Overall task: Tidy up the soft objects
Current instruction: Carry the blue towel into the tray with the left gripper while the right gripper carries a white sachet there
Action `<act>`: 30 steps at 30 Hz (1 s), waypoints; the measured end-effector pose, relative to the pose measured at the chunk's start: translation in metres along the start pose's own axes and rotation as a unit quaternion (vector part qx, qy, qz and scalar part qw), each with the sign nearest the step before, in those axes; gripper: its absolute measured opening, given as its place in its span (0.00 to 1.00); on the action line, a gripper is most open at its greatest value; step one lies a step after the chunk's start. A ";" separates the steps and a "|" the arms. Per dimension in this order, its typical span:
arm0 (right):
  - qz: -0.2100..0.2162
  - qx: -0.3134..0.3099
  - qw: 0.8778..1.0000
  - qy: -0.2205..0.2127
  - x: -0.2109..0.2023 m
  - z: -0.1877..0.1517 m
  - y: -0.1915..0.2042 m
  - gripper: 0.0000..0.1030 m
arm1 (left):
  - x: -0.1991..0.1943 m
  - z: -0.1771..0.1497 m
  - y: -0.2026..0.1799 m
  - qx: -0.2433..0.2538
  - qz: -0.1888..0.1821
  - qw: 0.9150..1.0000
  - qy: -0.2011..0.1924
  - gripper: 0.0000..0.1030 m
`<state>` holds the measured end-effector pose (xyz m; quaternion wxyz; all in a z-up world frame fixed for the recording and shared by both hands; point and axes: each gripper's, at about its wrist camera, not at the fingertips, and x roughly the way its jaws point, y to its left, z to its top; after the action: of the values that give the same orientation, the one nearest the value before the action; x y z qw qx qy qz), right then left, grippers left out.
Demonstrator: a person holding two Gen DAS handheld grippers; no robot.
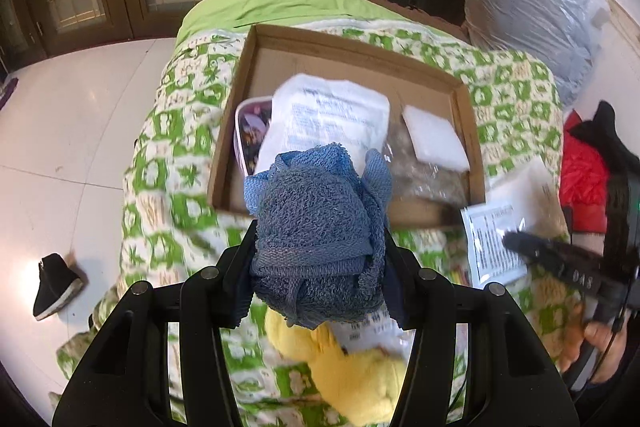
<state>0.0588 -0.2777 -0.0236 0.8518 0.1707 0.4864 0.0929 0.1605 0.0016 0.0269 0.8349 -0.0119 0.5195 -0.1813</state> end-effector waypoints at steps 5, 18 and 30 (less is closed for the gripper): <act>0.000 0.001 1.000 -0.003 0.001 0.013 -0.001 0.13 | 0.008 0.025 0.009 -0.016 0.006 1.000 -0.003 0.51; 0.003 -0.002 1.000 -0.017 0.018 0.069 0.015 0.13 | 0.032 0.092 0.010 -0.027 0.007 0.999 -0.023 0.51; -0.009 0.020 0.999 -0.030 0.058 0.128 0.018 0.13 | 0.075 0.125 0.009 -0.012 0.023 0.999 -0.024 0.51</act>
<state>0.1992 -0.2675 -0.0031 0.8634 0.1859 0.4637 0.0703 0.3016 -0.0350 0.0174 0.8508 -0.0136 0.5018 -0.1554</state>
